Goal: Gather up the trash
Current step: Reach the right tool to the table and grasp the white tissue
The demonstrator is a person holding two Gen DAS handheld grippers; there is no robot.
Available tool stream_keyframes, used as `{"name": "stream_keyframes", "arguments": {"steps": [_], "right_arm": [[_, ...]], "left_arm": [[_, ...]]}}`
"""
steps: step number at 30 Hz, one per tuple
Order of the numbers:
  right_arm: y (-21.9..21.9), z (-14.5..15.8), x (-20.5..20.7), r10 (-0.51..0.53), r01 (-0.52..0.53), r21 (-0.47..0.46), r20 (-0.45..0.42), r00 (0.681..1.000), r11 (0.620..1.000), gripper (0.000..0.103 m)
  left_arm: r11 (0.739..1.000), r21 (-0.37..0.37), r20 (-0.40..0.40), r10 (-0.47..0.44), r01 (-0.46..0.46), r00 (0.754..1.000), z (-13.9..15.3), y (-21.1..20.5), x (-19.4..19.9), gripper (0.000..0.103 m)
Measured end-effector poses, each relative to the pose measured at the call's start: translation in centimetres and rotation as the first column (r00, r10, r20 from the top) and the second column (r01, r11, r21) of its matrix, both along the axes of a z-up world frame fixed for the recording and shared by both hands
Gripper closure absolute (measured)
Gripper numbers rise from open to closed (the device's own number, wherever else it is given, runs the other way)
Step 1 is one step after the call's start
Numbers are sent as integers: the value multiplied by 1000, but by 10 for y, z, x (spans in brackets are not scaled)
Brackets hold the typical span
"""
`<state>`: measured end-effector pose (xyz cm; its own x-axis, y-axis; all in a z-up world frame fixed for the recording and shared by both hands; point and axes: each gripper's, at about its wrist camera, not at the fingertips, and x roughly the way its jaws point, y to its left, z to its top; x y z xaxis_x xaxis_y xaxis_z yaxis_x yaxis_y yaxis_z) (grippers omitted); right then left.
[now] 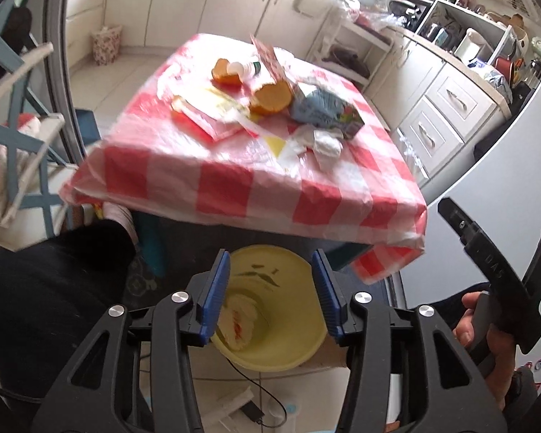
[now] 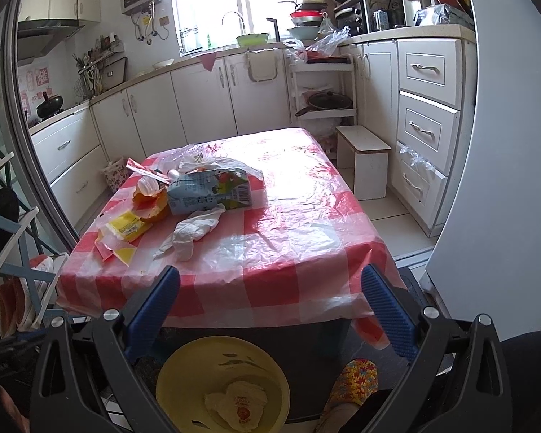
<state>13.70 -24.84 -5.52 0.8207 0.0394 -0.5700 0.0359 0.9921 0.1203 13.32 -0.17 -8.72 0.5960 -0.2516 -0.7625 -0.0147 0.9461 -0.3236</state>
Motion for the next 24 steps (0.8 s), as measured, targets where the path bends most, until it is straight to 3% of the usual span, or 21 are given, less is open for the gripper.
{"name": "stream_keyframes", "arguments": {"steps": [9,24], "right_arm": [[9,-3,-2,18,-19,-19,-10,1000,1000,7],[53,-10,23,125,-126,-19,-43,991,992,7]], "left_arm": [[997,61,79,50,-55,996,12,16,-6,49],[986,4,96,168,-169,981,-9,60,8,43]]}}
